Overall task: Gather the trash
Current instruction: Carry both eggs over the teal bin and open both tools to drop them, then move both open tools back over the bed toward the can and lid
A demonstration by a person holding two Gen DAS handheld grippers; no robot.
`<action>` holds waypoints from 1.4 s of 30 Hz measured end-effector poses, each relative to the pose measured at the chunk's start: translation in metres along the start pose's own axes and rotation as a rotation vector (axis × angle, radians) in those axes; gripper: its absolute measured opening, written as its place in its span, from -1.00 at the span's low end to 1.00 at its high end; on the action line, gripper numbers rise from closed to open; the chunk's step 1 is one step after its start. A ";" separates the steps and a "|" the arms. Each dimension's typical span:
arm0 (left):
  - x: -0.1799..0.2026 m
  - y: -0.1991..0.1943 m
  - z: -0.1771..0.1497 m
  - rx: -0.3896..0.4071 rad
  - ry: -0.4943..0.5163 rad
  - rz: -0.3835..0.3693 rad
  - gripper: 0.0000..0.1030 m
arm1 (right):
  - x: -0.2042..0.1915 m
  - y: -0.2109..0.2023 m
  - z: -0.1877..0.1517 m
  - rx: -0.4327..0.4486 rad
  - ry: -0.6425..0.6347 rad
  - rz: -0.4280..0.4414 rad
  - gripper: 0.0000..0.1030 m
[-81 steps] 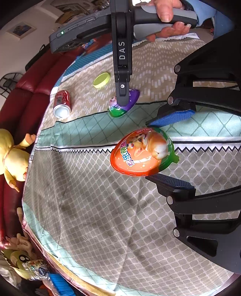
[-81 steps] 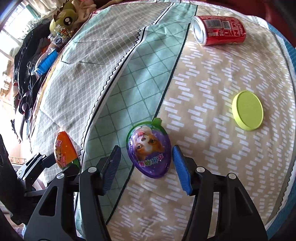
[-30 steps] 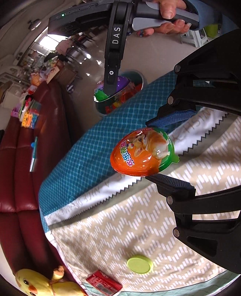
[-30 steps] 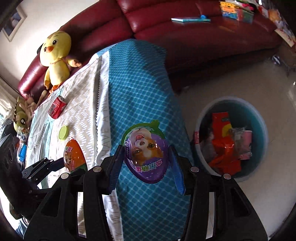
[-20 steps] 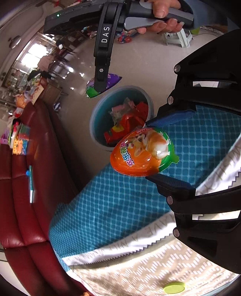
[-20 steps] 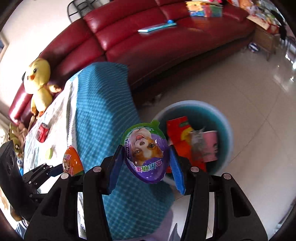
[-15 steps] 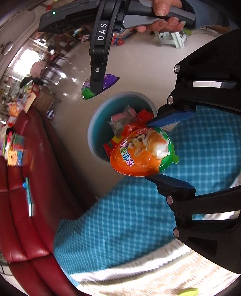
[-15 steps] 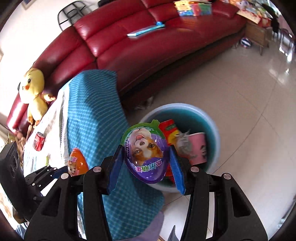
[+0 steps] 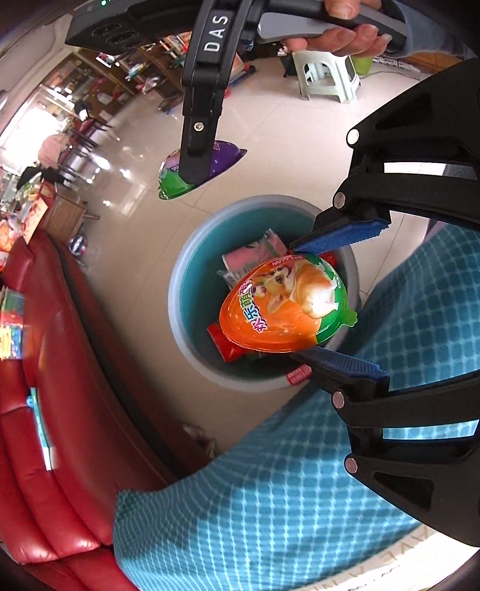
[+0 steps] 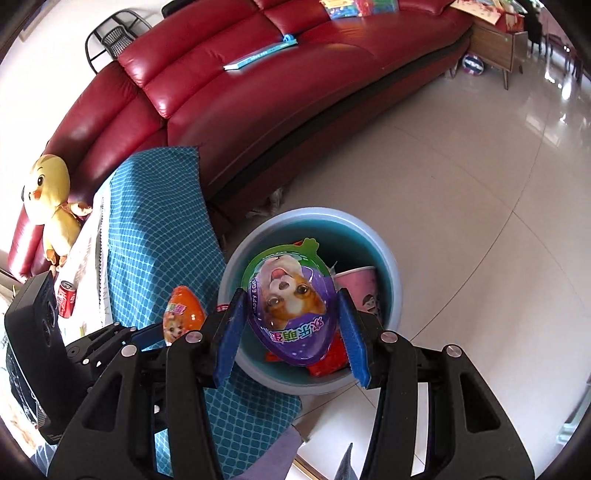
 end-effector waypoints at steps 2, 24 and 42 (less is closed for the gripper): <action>0.003 0.007 0.002 -0.008 0.002 -0.008 0.01 | 0.004 0.000 0.002 -0.003 0.001 -0.004 -0.08; -0.015 0.016 -0.004 -0.012 -0.033 0.031 0.78 | -0.008 0.029 0.007 -0.066 -0.040 -0.027 -0.08; -0.041 -0.002 -0.027 -0.008 -0.097 0.012 0.84 | -0.029 0.049 -0.004 -0.139 -0.057 -0.070 0.51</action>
Point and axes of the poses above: each gripper's, at about its wrist camera, not at the fingertips, and y roughly the way its jaws point, x to its right, z to its top, the point moved 6 cm from there along y, roughly the way its jaws point, and after that the axes turned 2 degrees about -y, right-handed, at the moved point
